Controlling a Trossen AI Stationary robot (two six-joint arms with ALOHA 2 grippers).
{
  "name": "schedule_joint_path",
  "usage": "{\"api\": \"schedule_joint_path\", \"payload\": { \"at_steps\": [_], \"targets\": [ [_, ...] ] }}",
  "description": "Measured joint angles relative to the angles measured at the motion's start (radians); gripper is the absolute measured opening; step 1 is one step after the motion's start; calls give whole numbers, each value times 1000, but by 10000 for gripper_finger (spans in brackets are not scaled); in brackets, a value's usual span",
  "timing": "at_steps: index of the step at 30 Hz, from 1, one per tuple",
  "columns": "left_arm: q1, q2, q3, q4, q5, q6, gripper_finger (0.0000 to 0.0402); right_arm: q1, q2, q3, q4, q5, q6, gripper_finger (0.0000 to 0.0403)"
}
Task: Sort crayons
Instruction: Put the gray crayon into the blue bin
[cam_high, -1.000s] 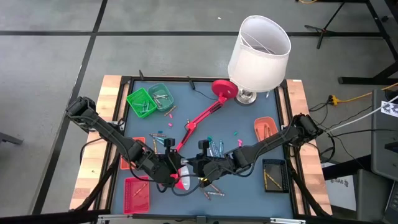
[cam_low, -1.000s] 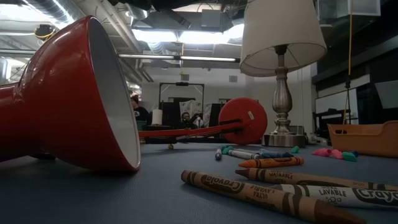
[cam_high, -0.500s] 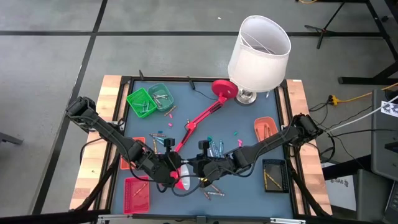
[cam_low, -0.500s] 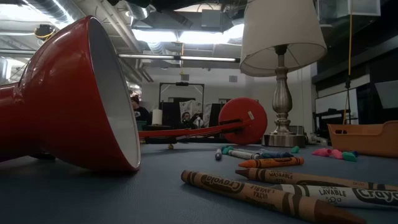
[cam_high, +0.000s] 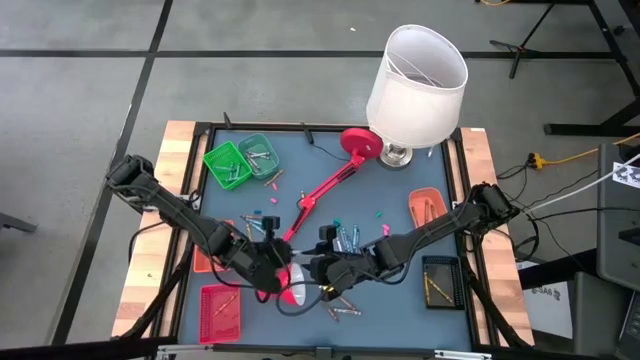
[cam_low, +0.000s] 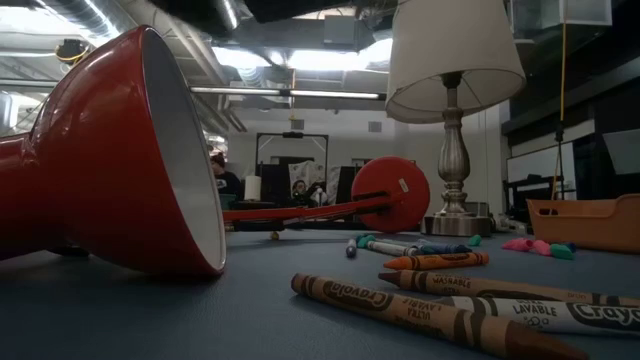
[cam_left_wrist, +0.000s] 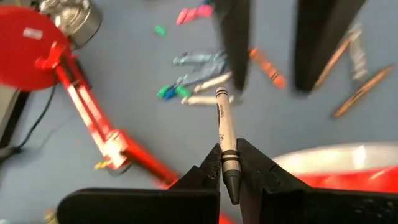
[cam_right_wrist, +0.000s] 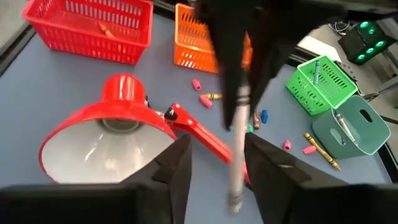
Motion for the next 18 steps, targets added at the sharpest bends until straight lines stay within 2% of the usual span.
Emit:
{"api": "schedule_joint_path", "payload": {
  "at_steps": [4,10,18],
  "targets": [
    [43,0,0,-157,0,0,11,0,0,0,-97,-9,11,155],
    [140,0,0,-359,-23,1,11,0,0,0,-253,-62,117,156],
    [367,0,0,-551,-90,81,12,0,0,0,-314,-201,208,156]
  ]
}}
